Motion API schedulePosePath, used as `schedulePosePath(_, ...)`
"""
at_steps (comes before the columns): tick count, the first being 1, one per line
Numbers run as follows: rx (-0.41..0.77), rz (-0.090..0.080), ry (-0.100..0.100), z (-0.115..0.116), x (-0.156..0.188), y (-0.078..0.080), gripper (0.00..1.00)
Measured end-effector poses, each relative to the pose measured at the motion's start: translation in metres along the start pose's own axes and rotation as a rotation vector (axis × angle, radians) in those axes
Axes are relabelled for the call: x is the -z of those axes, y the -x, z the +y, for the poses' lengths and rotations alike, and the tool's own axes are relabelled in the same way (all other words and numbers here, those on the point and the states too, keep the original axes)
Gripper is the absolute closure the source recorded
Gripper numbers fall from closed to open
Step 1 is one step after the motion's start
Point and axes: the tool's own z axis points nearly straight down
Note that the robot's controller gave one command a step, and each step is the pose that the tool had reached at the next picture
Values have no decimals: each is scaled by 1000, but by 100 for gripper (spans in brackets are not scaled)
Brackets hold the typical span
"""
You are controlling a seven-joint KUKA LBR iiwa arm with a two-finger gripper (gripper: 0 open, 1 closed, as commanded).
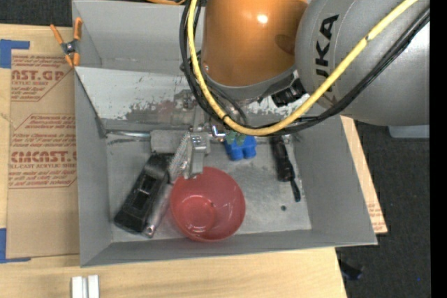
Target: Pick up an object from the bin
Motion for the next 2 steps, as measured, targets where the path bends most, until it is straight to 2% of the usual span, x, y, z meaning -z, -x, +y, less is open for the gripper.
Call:
schedulePosePath(1, 79, 5, -2, 1, 112, -7, 0)
schedulePosePath(2, -76, 0, 1, 19, 30, 13, 0)
